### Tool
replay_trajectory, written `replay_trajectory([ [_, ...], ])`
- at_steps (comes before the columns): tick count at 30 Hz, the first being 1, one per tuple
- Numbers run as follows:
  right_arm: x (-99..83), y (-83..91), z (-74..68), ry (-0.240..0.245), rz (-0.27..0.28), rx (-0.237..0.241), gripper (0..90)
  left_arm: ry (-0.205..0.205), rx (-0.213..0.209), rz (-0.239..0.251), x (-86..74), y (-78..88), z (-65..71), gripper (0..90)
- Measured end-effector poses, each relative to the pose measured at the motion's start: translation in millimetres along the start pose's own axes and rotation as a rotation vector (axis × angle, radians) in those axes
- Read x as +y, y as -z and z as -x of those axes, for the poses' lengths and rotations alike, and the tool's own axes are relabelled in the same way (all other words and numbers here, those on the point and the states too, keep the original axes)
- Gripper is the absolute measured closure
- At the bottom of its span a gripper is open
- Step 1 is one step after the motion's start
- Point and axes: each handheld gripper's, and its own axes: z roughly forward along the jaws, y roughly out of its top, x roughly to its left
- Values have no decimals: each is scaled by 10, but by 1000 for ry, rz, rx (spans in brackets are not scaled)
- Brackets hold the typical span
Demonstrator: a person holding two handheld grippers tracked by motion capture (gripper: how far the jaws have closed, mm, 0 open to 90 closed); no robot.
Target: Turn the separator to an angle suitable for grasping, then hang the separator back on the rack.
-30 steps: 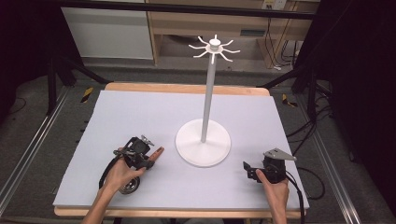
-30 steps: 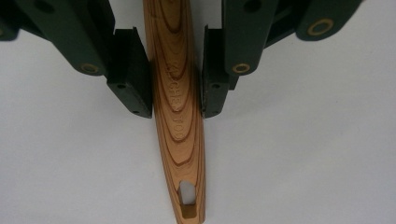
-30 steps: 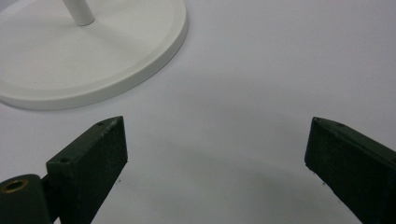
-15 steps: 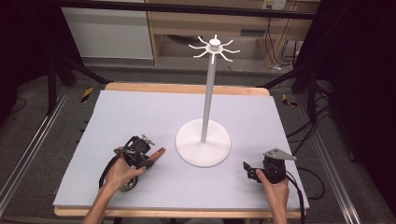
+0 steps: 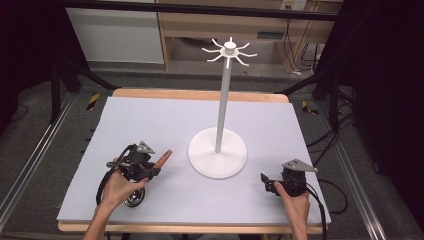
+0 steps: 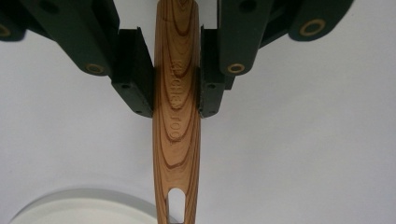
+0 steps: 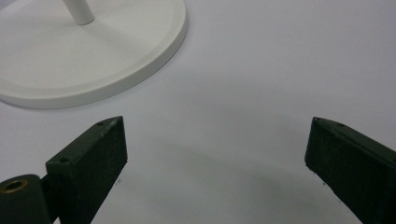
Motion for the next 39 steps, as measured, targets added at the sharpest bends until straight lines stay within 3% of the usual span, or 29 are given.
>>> replay_trajectory([
  [12, 2, 4, -3, -5, 9, 5, 62, 18, 9, 134, -24, 210, -28, 675],
  [25, 3, 4, -5, -7, 15, 3, 62, 83, 47, 410, -66, 552, 17, 674],
  [31, 2, 3, -9, -8, 16, 6, 62, 111, 40, 482, -83, 641, 21, 674],
  [39, 1, 5, -8, -6, 21, 4, 62, 117, 38, 569, -59, 778, 55, 674],
])
